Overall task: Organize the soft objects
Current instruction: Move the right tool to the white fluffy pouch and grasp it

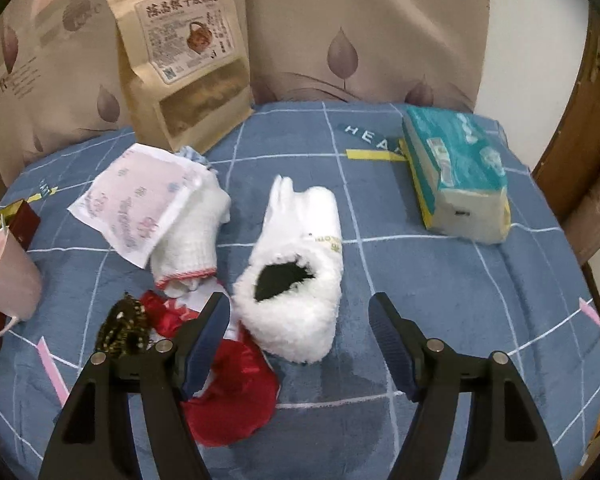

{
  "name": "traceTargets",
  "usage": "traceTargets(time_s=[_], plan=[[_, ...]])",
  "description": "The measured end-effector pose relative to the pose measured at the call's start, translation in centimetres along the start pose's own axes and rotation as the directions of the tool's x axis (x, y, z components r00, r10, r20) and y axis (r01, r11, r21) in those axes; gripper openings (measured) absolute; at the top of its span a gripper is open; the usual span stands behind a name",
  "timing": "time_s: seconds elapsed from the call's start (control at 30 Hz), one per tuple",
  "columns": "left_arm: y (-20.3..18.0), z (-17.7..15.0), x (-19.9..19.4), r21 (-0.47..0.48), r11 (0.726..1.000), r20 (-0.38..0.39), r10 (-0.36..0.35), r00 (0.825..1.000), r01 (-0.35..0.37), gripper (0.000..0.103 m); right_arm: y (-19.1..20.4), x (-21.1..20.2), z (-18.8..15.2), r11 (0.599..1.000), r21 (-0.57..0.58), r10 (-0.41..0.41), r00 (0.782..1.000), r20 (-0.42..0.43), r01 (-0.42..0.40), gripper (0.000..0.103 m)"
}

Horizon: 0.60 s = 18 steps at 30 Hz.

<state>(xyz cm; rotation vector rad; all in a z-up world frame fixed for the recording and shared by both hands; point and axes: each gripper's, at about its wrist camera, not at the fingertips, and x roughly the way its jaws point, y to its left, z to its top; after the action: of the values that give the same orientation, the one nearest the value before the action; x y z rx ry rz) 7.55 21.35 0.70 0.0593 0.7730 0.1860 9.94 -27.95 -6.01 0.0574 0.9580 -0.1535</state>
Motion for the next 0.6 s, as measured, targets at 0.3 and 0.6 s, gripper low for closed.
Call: traceTargets(time_s=[0.3, 0.6], plan=[[-6.8, -0.5, -1.7, 0.102, 0.984, -0.032, -0.145, 0.989, 0.147, 0.069, -1.1, 3.1, -0.5, 0.997, 0.048, 0.059, 0.998, -0.027, -0.058, 0.056], [-16.4, -1.0, -2.5, 0.237, 0.922, -0.081, -0.294, 0.952, 0.305, 0.069, -2.1, 2.2, -0.7, 0.990, 0.074, 0.121, 0.993, 0.014, -0.122, 0.039]])
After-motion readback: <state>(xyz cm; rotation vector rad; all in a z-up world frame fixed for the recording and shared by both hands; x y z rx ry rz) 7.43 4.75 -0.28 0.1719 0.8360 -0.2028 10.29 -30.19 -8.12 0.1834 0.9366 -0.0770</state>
